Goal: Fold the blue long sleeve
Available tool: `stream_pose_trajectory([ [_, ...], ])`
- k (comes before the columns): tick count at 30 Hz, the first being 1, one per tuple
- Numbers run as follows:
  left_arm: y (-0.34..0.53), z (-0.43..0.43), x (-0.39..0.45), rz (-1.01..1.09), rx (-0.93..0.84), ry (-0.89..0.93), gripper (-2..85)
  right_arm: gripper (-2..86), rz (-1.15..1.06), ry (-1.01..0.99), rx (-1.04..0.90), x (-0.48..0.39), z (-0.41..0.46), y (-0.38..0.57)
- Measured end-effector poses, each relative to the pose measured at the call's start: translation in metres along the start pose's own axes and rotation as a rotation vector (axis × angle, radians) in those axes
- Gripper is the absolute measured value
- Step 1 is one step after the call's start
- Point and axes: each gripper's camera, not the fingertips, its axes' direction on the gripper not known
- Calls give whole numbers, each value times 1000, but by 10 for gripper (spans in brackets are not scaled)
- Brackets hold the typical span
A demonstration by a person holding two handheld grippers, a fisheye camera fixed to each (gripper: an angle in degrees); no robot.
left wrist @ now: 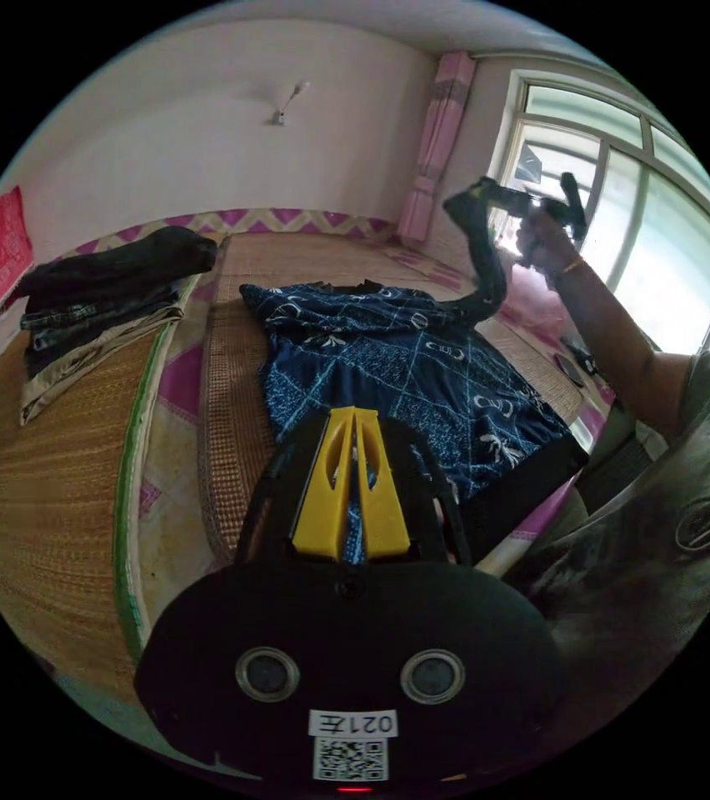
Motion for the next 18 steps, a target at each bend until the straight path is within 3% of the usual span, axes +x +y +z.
stream_pose_trajectory([
  [8, 50, -46, -43, -84, -5, 21, -10, -9, -337, 60, -384, -219, 233, 56],
  [13, 74, -75, -65, -78, -5, -23, -10, -8, -454, 117, -347, -267, 248, 64],
  [18, 86, -89, -84, -106, 8, 16, -10, 18, -607, 143, -529, -305, 294, 96],
])
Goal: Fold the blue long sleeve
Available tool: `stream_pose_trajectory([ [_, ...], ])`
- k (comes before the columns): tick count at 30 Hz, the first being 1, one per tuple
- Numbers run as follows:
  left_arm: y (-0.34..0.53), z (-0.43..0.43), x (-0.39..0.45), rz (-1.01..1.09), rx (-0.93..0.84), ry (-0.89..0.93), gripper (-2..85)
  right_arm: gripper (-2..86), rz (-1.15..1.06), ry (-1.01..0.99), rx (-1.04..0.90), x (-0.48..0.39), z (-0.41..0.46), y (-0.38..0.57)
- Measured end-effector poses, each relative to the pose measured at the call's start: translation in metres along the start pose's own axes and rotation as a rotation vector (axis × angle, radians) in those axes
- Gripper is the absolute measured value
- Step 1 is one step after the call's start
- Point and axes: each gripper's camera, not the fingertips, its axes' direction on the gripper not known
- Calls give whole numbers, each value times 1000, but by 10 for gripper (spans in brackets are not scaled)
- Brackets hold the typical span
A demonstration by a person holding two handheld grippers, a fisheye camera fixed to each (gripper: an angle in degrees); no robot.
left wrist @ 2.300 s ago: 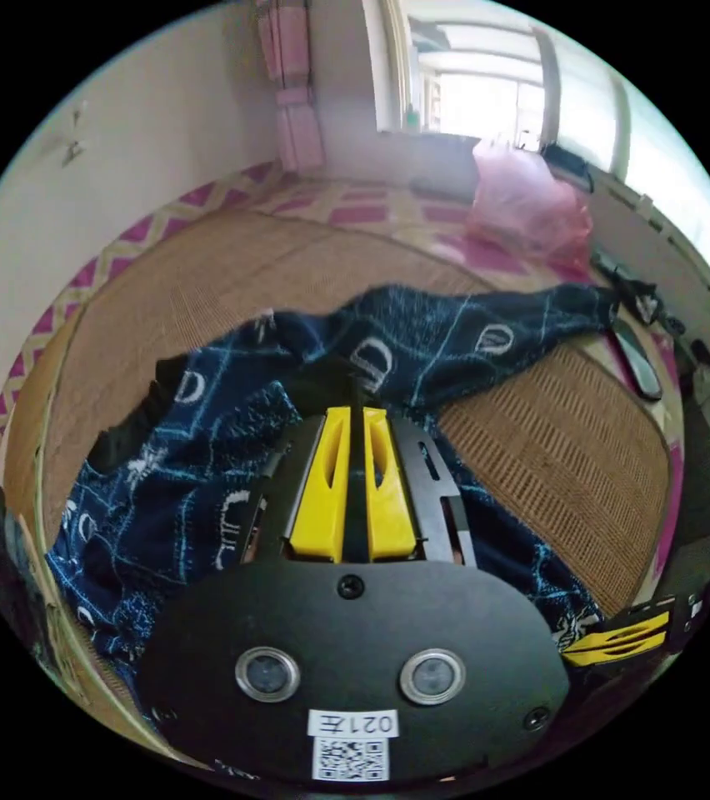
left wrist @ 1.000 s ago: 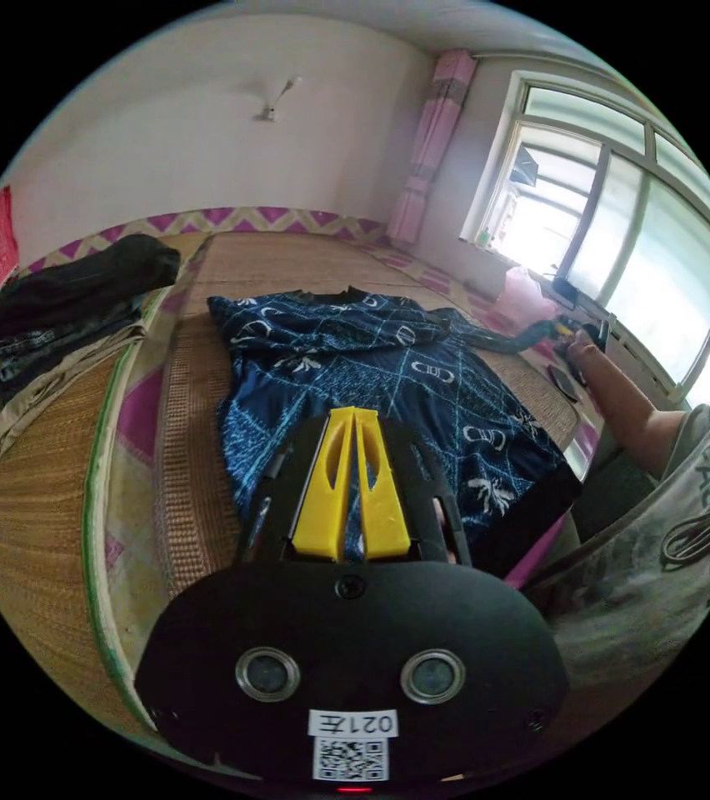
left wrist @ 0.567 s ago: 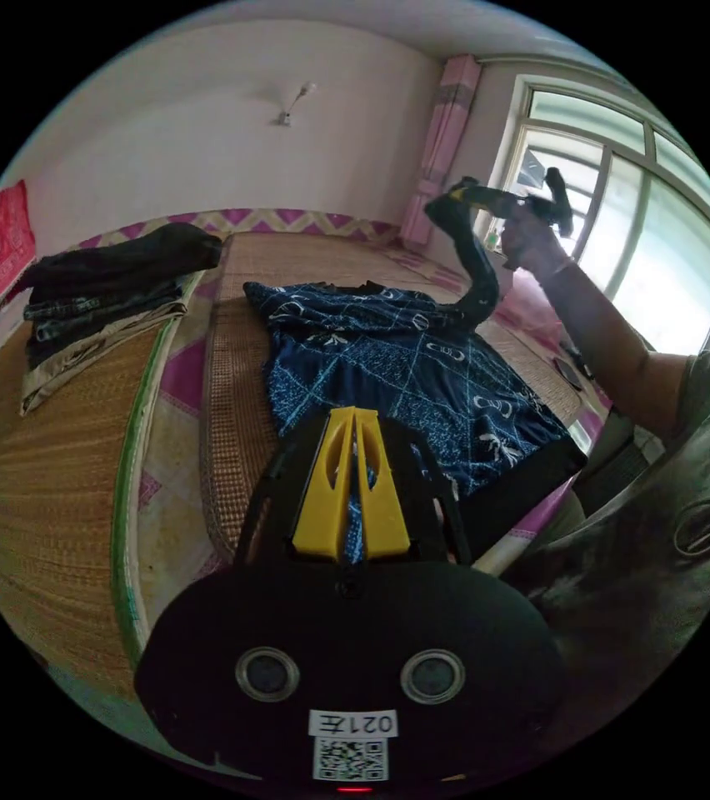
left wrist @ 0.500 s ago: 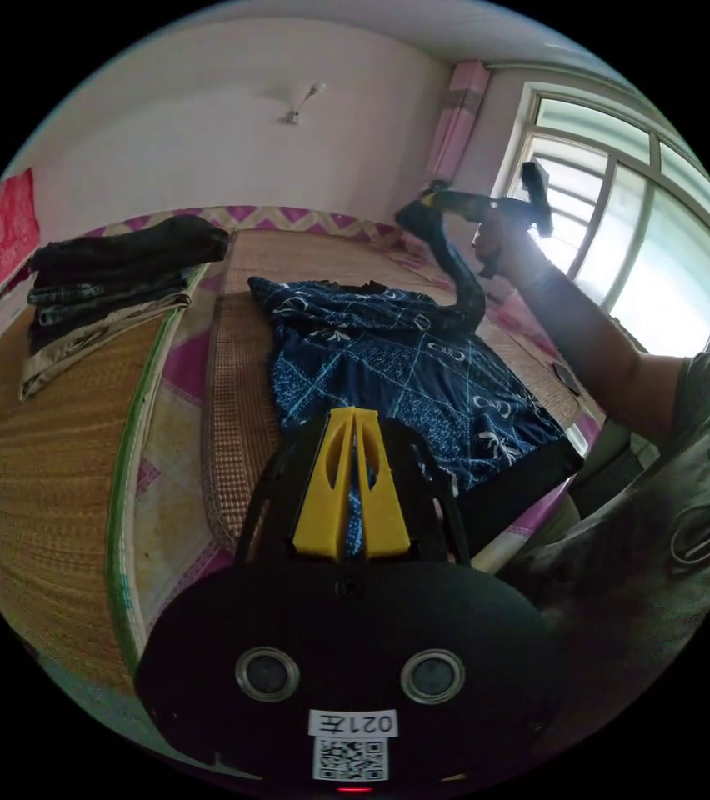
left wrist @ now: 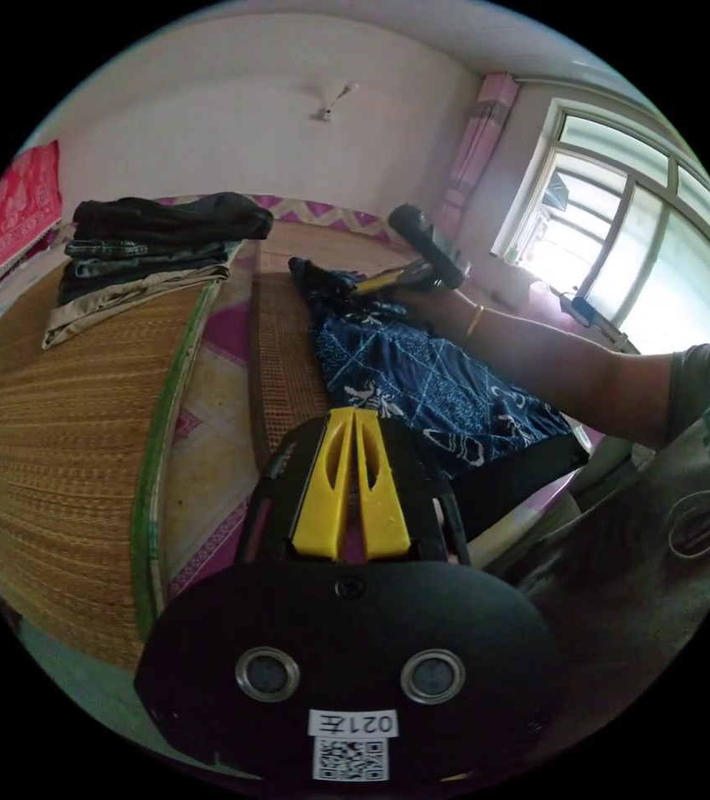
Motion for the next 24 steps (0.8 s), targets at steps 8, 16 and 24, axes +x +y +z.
stream_pose_trajectory([
  [8, 11, -22, -15, 9, 6, 8, -9, 76, 199, -249, 166, 89, -46, 69],
  [16, 12, -26, -33, -67, -1, -12, -9, 32, 712, -184, -3, 253, 28, 223],
  [24, 23, -29, -51, -142, -33, 10, 20, 54, 783, -330, 287, 270, -93, 373],
])
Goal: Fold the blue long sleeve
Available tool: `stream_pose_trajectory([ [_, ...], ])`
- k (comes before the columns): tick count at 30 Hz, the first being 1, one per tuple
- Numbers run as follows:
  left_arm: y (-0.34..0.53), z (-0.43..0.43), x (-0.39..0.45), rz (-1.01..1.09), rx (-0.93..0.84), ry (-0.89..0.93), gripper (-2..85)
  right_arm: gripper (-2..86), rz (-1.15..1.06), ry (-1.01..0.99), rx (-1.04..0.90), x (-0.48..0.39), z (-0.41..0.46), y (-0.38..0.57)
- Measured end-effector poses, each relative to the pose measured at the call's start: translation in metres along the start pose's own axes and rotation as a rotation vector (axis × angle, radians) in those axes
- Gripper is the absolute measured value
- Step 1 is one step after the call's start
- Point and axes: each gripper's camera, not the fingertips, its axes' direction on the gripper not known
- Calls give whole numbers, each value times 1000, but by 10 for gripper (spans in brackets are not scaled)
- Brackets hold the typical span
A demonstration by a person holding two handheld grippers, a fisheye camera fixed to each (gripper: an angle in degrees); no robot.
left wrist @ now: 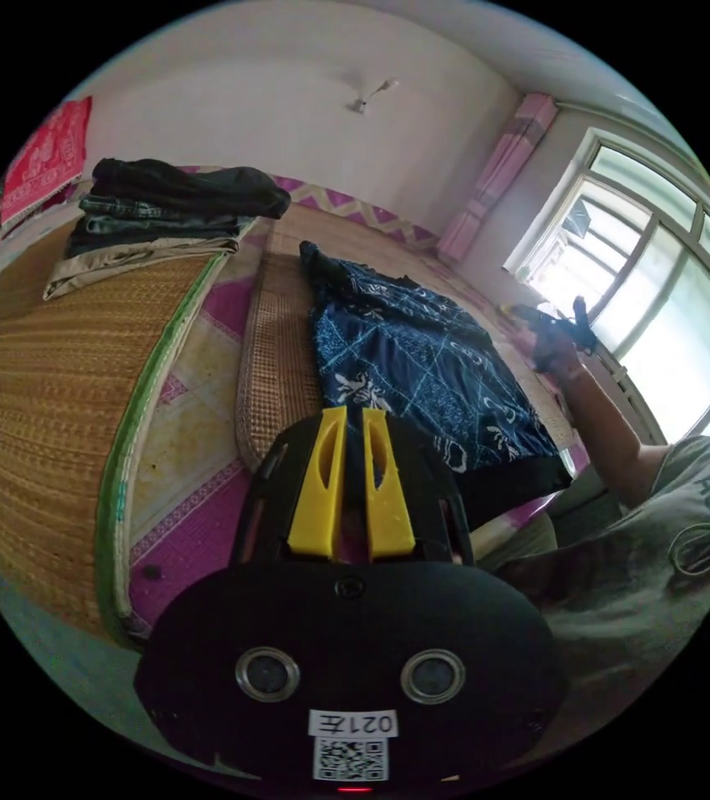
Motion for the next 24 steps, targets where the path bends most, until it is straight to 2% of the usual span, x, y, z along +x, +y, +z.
stream_pose_trajectory([
  [6, 10, 4, -8, -35, -45, 56, 37, 72, 92, -77, -138, 64, -85, 137],
  [12, 7, 11, -13, -33, -83, 91, 69, 85, 240, -189, -227, 109, -116, 252],
  [18, -7, 26, -21, -34, -152, 124, 79, 90, 356, -360, -234, 137, -108, 302],
  [24, -34, 55, -29, -2, -263, 108, 52, 84, 432, -404, -235, 169, -100, 307],
])
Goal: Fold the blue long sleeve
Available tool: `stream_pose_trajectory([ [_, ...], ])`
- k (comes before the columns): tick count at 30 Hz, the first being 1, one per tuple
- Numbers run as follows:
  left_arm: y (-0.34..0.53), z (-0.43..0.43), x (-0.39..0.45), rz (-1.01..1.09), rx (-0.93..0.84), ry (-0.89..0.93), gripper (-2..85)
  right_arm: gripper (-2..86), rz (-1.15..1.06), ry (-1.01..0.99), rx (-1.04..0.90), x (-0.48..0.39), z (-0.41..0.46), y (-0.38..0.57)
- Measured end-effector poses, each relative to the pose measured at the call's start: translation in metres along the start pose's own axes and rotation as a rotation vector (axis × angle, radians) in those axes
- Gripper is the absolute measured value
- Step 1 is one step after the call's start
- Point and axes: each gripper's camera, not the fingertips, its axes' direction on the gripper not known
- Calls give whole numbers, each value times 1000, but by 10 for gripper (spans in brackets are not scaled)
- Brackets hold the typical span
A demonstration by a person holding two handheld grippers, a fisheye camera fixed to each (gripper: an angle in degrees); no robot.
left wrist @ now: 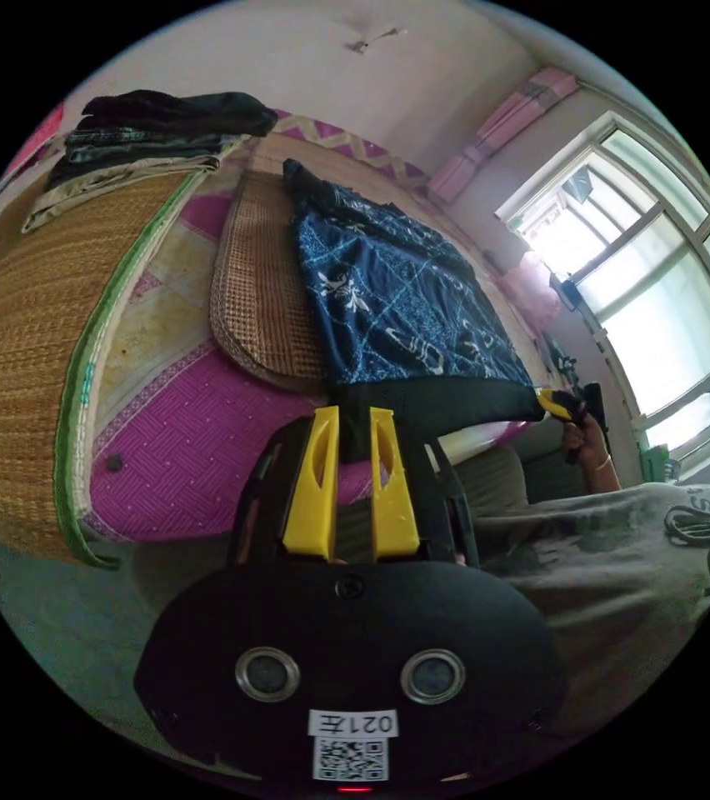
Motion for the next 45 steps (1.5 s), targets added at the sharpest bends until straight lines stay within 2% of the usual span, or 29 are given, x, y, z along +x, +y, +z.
stream_pose_trajectory([
  [4, -26, 9, -8, 7, -58, 23, 44, 78, -31, 48, -33, 6, -2, -1],
  [7, -46, 14, -13, 24, -102, 37, 45, 76, -37, -23, -122, 18, 2, -1],
  [11, -67, 16, -16, 57, -124, -24, 72, 75, -21, -71, -135, 37, -6, 8],
  [16, -92, 28, -31, 24, -113, 56, 59, 68, -6, -97, -129, 58, -12, 9],
  [19, -107, 45, -40, 12, -177, 181, 3, 40, -23, -114, -143, 67, -11, 6],
  [25, -150, 34, -58, -21, -137, 315, -9, 4, -108, -304, -129, 73, -40, -16],
  [30, -243, -4, -46, 99, 3, 381, -10, 0, -225, -403, -127, 52, -72, -98],
  [35, -365, -3, -42, 165, 106, 323, -10, 3, -260, -478, -94, 36, -65, -221],
  [40, -500, 47, -73, 77, 142, 298, -10, 6, -197, -457, -52, 59, -24, -363],
  [45, -609, 130, -128, -121, 124, 266, -9, 13, -40, -371, 2, 118, 36, -482],
])
